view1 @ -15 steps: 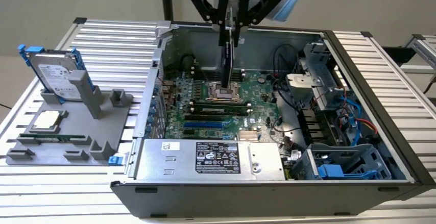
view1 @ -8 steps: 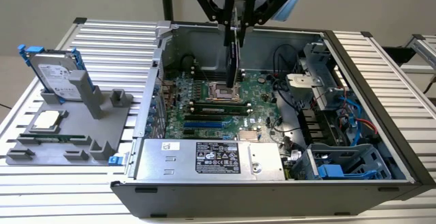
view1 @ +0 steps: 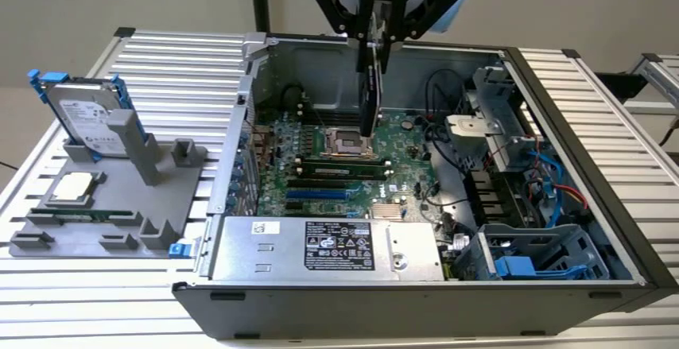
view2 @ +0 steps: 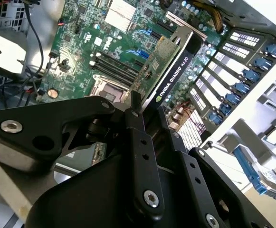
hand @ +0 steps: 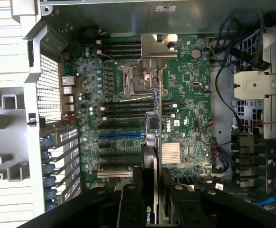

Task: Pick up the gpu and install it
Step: 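Pick up the gpu and move the gpu toward the slot, then insert the gpu into the slot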

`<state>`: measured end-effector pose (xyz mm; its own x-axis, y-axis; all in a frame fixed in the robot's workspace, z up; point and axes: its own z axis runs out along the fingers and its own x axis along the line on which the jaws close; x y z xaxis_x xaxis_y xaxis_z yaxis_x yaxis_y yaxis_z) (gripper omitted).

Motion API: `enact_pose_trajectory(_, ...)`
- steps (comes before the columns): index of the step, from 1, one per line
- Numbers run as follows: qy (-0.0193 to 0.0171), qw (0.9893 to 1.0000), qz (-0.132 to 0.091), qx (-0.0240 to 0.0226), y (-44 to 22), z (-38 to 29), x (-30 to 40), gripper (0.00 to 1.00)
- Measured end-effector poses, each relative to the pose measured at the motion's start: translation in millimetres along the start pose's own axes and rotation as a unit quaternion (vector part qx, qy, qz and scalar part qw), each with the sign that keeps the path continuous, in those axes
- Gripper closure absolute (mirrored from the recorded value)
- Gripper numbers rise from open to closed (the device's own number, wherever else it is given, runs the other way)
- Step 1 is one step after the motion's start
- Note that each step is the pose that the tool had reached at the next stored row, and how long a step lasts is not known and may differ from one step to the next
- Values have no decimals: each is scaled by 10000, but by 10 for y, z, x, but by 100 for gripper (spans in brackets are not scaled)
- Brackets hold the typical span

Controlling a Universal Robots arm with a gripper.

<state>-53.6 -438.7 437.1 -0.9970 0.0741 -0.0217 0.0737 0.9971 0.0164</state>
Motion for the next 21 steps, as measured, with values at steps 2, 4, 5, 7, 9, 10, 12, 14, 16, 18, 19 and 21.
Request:
enact_pose_trajectory(2, 0, 10000, 0, 0, 0, 0, 2, 100)
enact_pose_trajectory(4, 0, 10000, 0, 0, 0, 1, 3, 100)
enact_pose_trajectory(5, 0, 10000, 0, 0, 0, 1, 3, 100)
enact_pose_trajectory(7, 0, 10000, 0, 0, 0, 0, 3, 100)
enact_pose_trajectory(9, 0, 10000, 0, 0, 0, 0, 4, 100)
enact_pose_trajectory(10, 0, 10000, 0, 0, 0, 0, 4, 100)
enact_pose_trajectory(12, 0, 10000, 0, 0, 0, 0, 4, 100)
enact_pose_trajectory(14, 0, 10000, 0, 0, 0, 0, 4, 100)
enact_pose_trajectory(16, 0, 10000, 0, 4, -1, 0, 4, 100)
enact_pose_trajectory(18, 0, 10000, 0, 8, 0, 0, 4, 100)
enact_pose_trajectory(19, -1, 10000, 0, 9, 0, 0, 4, 100)
enact_pose_trajectory(21, -1, 10000, 0, 11, 0, 0, 4, 100)
